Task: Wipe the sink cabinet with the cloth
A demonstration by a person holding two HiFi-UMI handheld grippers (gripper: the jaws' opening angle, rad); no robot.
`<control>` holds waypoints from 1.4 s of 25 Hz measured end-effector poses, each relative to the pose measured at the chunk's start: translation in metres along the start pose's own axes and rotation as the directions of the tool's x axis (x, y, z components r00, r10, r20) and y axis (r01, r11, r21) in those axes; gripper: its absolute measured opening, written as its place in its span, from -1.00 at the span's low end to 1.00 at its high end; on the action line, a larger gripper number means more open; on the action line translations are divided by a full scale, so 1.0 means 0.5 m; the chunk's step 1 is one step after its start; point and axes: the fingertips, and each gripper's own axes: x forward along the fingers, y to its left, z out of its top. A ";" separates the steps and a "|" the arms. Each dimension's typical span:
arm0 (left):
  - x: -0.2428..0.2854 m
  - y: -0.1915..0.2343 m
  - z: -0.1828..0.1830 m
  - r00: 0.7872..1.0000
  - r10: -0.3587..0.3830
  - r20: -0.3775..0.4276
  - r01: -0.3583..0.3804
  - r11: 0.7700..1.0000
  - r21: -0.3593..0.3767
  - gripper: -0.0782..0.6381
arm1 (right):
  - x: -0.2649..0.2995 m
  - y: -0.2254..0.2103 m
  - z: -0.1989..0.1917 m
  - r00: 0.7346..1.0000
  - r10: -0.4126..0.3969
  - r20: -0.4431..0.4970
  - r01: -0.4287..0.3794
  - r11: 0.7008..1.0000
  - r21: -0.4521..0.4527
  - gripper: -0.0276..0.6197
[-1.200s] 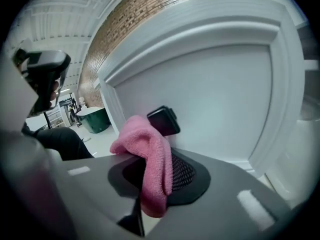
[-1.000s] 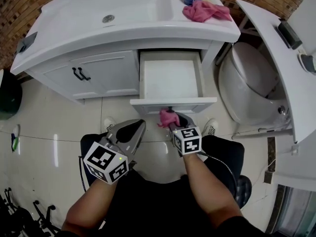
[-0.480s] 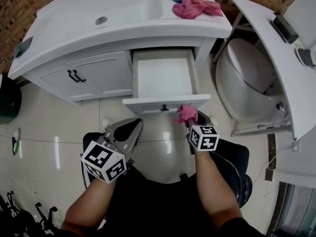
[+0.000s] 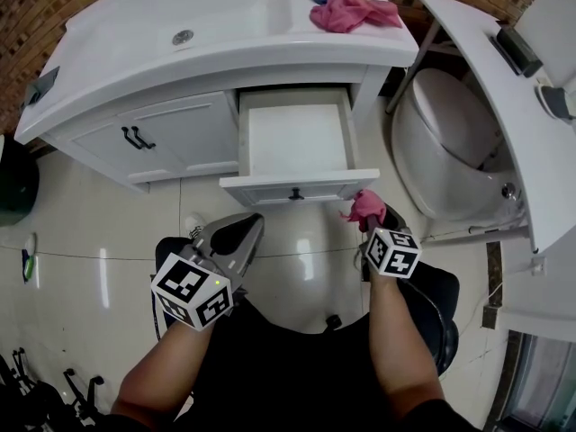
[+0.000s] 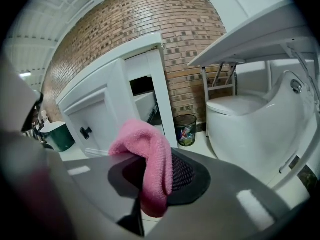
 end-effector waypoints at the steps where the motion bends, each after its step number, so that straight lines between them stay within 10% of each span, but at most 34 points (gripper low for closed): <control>1: 0.001 0.000 0.002 1.000 0.001 0.003 -0.001 1.000 -0.001 -0.76 | -0.003 0.005 0.002 1.000 0.006 -0.001 -0.006 1.000 0.005 -0.67; 10: -0.010 0.001 0.022 0.999 0.005 0.052 -0.003 1.000 -0.022 -0.76 | -0.116 0.207 0.113 0.970 0.235 0.063 -0.225 0.964 -0.142 -0.67; 22: -0.107 0.083 0.031 0.991 0.087 0.100 -0.079 0.993 -0.083 -0.76 | -0.133 0.634 0.276 0.820 0.564 0.100 -0.446 0.739 -0.504 -0.67; 35: -0.150 0.121 0.032 0.985 0.124 0.120 -0.111 0.988 -0.108 -0.76 | -0.027 0.640 0.244 0.908 0.418 -0.013 -0.338 0.715 -0.612 -0.67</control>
